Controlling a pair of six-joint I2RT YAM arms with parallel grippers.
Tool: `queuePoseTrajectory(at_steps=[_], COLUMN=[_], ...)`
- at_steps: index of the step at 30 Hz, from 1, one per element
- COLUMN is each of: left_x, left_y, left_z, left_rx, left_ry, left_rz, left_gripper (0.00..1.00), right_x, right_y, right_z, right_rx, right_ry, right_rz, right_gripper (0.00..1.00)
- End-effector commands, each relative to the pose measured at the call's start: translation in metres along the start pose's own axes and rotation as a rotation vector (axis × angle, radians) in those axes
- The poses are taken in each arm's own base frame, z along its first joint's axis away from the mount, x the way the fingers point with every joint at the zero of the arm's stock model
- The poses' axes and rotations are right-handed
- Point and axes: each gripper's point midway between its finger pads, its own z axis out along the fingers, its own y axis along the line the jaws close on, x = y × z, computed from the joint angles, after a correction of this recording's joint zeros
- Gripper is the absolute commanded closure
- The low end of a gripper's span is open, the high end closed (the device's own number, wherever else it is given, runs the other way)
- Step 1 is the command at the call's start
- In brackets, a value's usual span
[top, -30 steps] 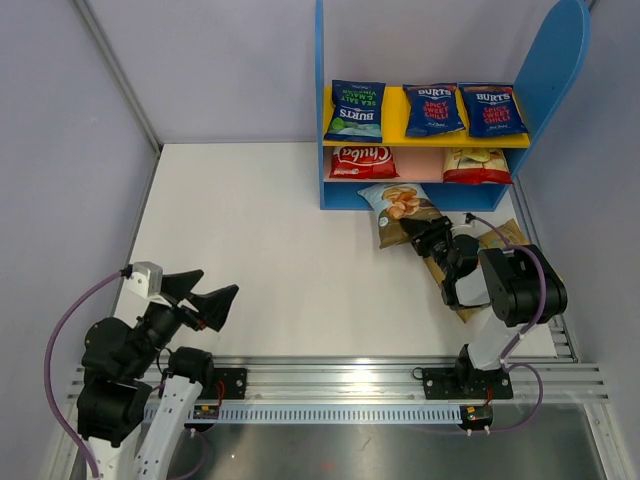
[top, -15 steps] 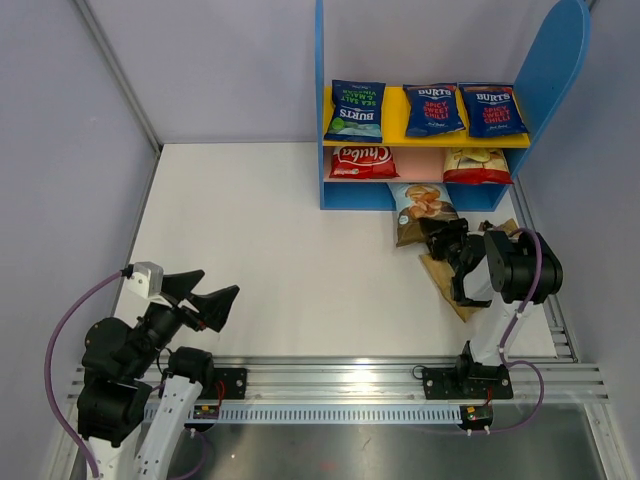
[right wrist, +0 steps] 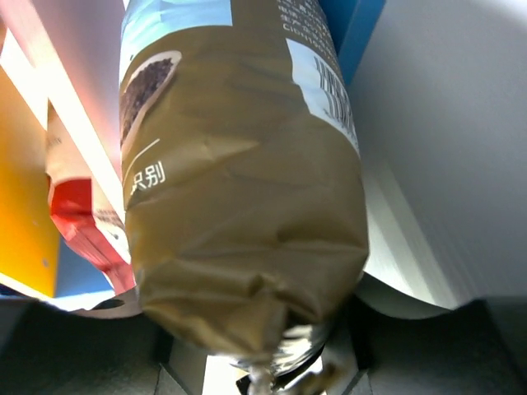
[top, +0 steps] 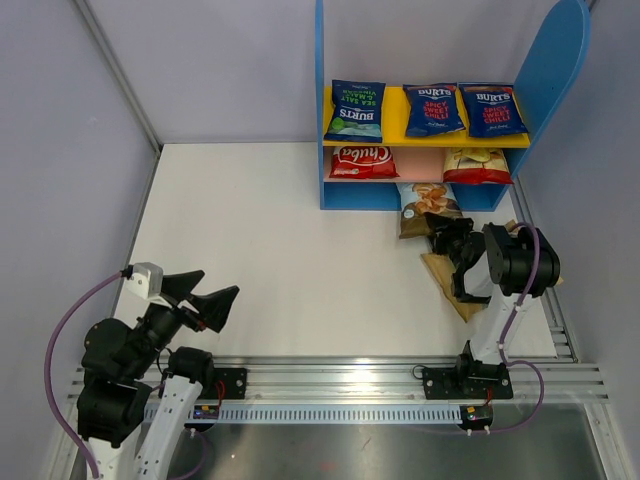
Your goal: Place and organize the chips bags onto the shelf
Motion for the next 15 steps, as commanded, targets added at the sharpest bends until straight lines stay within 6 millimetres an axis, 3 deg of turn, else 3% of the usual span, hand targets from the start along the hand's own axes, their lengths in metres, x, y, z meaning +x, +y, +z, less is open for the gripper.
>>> queuePoseTrajectory(at_steps=[1, 8, 15], left_x=[-0.009, -0.009, -0.01], left_y=[-0.006, -0.006, -0.007], left_z=[-0.002, -0.002, -0.004], left_rx=[0.029, 0.029, 0.036], left_ry=[-0.047, -0.047, -0.051], left_rz=[0.031, 0.033, 0.038], left_gripper=[0.01, 0.01, 0.01], right_x=[-0.027, -0.046, -0.074], right_y=[0.045, 0.063, 0.055], right_z=[0.009, 0.029, 0.038], right_rx=[-0.186, -0.22, -0.131], right_ry=[-0.11, -0.15, -0.209], right_rz=[0.035, 0.052, 0.024], right_gripper=[0.5, 0.5, 0.5])
